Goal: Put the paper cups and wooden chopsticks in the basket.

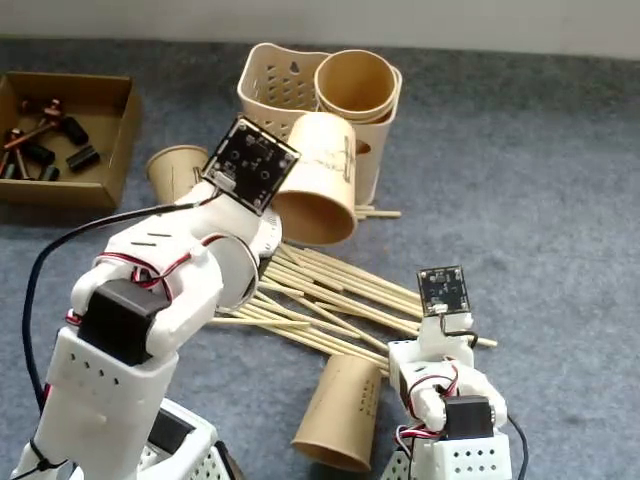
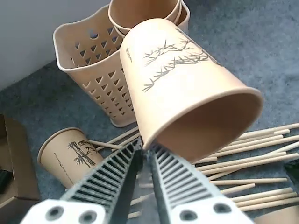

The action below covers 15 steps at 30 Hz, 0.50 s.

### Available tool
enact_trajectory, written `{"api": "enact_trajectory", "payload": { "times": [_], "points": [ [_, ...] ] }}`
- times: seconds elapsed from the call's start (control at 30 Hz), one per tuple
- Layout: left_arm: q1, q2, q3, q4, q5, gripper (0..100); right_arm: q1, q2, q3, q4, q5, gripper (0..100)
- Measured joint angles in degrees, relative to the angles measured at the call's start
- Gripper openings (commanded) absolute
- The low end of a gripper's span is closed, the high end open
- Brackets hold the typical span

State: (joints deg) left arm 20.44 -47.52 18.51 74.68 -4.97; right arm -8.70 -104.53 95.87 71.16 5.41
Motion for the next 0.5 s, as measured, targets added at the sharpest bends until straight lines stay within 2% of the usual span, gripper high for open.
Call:
{"api": "enact_trajectory", "payload": {
  "times": [0.5],
  "points": [
    [0.18, 0.00, -2.46, -5.45, 1.14, 1, 0.00, 0.00, 0.00, 0.00, 0.00, 0.5]
  ]
}}
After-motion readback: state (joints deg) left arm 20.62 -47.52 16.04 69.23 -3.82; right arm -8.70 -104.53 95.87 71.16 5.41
